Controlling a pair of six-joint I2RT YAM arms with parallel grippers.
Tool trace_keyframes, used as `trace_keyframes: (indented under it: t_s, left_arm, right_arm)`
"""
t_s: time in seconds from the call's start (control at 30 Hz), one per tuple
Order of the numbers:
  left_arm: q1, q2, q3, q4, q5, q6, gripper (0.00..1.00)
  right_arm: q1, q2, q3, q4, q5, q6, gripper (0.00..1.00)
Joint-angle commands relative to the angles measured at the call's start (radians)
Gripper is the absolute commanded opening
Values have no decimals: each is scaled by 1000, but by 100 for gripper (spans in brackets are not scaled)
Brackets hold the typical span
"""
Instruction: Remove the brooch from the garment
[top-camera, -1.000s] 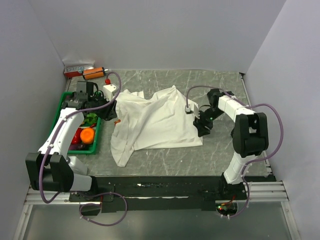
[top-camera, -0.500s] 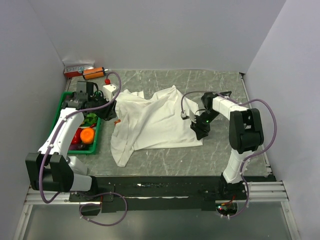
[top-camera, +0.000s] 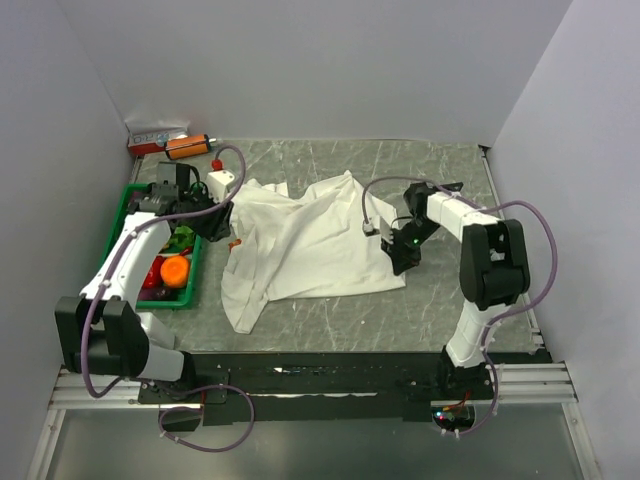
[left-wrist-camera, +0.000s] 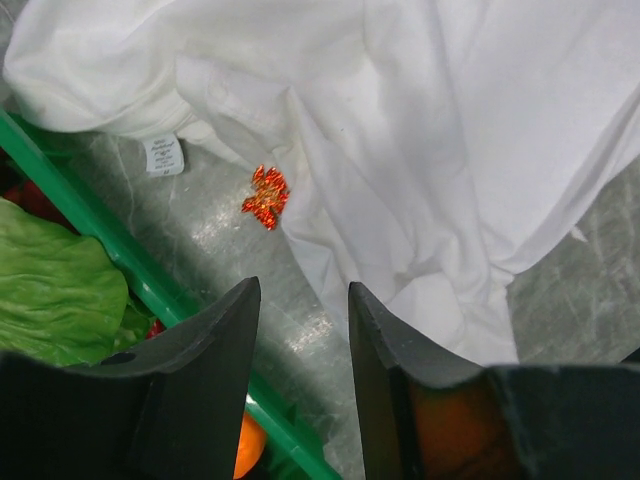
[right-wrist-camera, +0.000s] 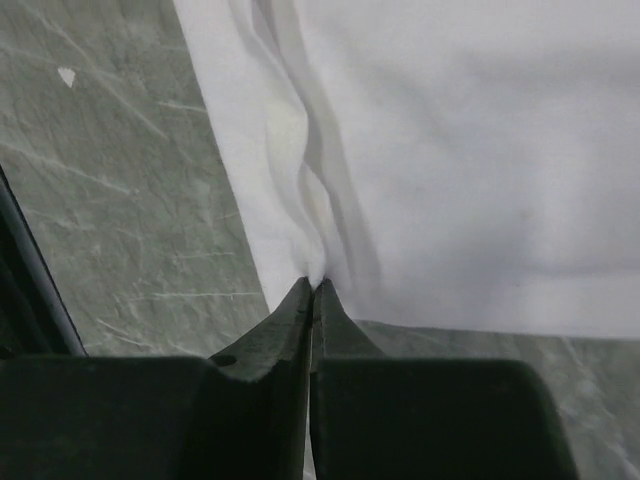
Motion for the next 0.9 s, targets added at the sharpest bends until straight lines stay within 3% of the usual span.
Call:
trace_keyframes:
  t_s: [0.0,0.13,0.23,0.4,0.87]
  left_arm:
    - [0,62,44,-7,-91,66,46]
    - [0,100,69,-100,-105,246,45]
    - [-4,74,28,-180,-12,437,45]
    - [-63,77,-20,-268,32,640,43]
    - [-187,263,-55,-338,88,672,37]
  right_arm:
    - [-37,-180,42,62,-49,63,2]
    - [-123,-231,76,133,-72,176,0]
    - [-177,-252,85,157,-71,212,0]
    - [-185,-252,90,180,-55,247,0]
    - [-183,-252,110,193,-57,298,0]
